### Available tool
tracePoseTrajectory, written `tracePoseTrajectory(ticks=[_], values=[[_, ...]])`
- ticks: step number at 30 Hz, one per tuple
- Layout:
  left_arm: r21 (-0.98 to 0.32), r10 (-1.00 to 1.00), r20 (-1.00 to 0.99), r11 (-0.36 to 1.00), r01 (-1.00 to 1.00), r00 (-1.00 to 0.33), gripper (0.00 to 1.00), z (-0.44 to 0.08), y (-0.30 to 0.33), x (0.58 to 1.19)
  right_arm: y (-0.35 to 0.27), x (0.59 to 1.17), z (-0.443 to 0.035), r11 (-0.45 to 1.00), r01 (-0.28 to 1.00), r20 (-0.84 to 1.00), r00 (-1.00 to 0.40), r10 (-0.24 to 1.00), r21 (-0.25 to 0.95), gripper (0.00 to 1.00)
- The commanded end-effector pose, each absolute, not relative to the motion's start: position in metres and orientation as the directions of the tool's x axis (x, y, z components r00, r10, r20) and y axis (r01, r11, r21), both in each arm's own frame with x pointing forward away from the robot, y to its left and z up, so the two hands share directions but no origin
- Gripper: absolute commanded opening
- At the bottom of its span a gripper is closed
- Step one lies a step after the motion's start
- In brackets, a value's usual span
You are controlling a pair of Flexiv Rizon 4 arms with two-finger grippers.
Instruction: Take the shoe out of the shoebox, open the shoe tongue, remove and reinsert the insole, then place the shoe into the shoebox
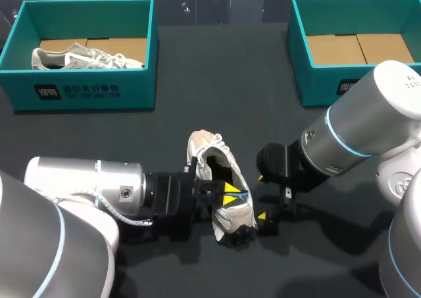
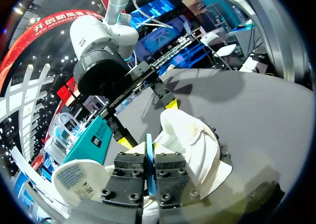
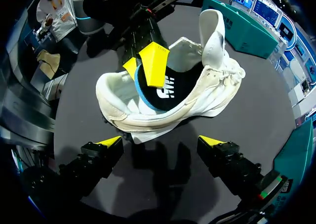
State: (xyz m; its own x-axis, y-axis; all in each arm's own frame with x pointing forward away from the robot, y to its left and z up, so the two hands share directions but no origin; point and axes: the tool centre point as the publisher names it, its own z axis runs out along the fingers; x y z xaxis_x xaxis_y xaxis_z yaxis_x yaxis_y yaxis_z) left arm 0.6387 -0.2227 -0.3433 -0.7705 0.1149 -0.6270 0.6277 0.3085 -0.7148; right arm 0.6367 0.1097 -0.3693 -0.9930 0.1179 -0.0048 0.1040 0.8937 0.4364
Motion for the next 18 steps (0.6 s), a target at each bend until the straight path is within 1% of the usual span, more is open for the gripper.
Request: tracePoseTrajectory(ticks=[1,7,8,9,11,13,18], values=[[-0.711,0.105,-0.623,0.338,0.617,-0.775,0.00,-0.352,-0.231,0.648,0.109,0.635,-0.369,0.893,0.104,-0.006,-0.993,0.119,0.437,1.00],[-0.735,0.108,-0.596,0.325,0.595,-0.796,0.00,-0.345,-0.225,0.642,0.109,0.635,-0.369,0.893,0.104,-0.006,-0.993,0.119,0.437,1.00],[-0.742,0.110,-0.589,0.317,0.591,-0.800,0.02,-0.343,-0.224,0.641,0.109,0.635,-0.369,0.893,0.104,-0.006,-0.993,0.119,0.437,1.00],[-0.746,0.111,-0.587,0.311,0.589,-0.802,0.13,-0.340,-0.223,0.639,0.109,0.635,-0.369,0.893,0.104,-0.006,-0.993,0.119,0.437,1.00],[-0.752,0.115,-0.585,0.297,0.589,-0.803,0.27,-0.334,-0.222,0.636,0.109,0.635,-0.369,0.893,0.104,-0.006,-0.993,0.119,0.437,1.00],[-0.754,0.117,-0.584,0.288,0.590,-0.803,0.33,-0.329,-0.222,0.632,0.109,0.635,-0.369,0.893,0.104,-0.006,-0.993,0.119,0.437,1.00],[-0.756,0.137,-0.582,0.272,0.595,-0.802,0.38,-0.321,-0.222,0.626,0.109,0.635,-0.369,0.893,0.104,-0.006,-0.993,0.119,0.437,1.00]])
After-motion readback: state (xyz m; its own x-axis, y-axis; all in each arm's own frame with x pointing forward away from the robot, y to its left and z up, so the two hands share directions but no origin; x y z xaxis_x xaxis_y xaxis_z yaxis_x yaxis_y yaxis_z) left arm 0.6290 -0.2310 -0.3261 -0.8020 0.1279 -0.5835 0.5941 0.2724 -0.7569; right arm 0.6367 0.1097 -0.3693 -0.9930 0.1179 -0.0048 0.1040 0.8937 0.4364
